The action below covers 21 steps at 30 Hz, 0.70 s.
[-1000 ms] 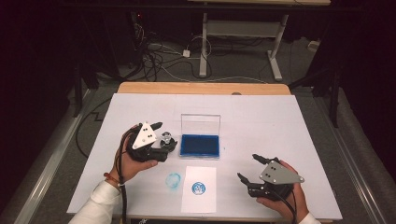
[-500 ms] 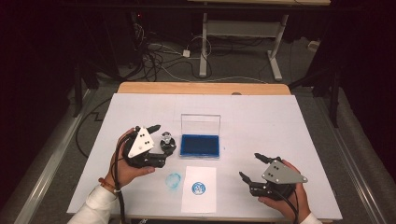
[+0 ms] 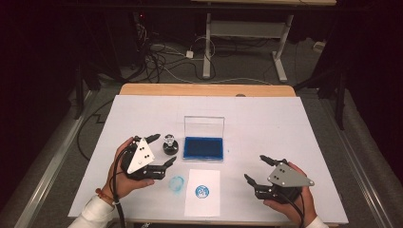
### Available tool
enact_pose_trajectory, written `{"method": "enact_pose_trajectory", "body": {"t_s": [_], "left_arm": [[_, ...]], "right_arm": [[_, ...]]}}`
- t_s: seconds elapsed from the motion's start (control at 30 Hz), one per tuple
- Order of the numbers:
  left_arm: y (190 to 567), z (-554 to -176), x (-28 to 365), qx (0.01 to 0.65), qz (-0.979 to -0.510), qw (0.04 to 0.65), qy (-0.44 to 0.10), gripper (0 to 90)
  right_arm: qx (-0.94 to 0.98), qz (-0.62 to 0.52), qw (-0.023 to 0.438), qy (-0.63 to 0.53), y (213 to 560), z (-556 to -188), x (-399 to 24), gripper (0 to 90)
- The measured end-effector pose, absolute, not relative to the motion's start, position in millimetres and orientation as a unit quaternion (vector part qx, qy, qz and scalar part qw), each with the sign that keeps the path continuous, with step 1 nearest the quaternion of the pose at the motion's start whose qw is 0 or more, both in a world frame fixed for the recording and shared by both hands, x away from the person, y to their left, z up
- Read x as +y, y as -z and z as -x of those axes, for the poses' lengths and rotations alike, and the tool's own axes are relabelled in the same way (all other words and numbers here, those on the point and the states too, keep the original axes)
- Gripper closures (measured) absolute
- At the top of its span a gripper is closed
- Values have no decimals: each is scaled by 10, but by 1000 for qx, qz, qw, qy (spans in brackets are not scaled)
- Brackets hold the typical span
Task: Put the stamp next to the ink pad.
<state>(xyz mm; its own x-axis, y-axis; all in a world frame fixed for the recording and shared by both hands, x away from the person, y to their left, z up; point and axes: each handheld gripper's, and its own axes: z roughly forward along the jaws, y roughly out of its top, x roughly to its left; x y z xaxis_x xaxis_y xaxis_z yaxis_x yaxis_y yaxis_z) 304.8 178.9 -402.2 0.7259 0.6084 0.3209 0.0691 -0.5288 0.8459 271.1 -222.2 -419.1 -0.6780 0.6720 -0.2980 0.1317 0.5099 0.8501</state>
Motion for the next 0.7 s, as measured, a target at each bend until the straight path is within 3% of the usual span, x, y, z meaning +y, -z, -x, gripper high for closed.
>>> {"method": "enact_pose_trajectory", "body": {"t_s": [0.7], "left_arm": [[4321, -2967, 1936, 220, -820, 419, -321, 167]], "right_arm": [[808, -252, 325, -422, 4201, -2725, -2233, 254]]}}
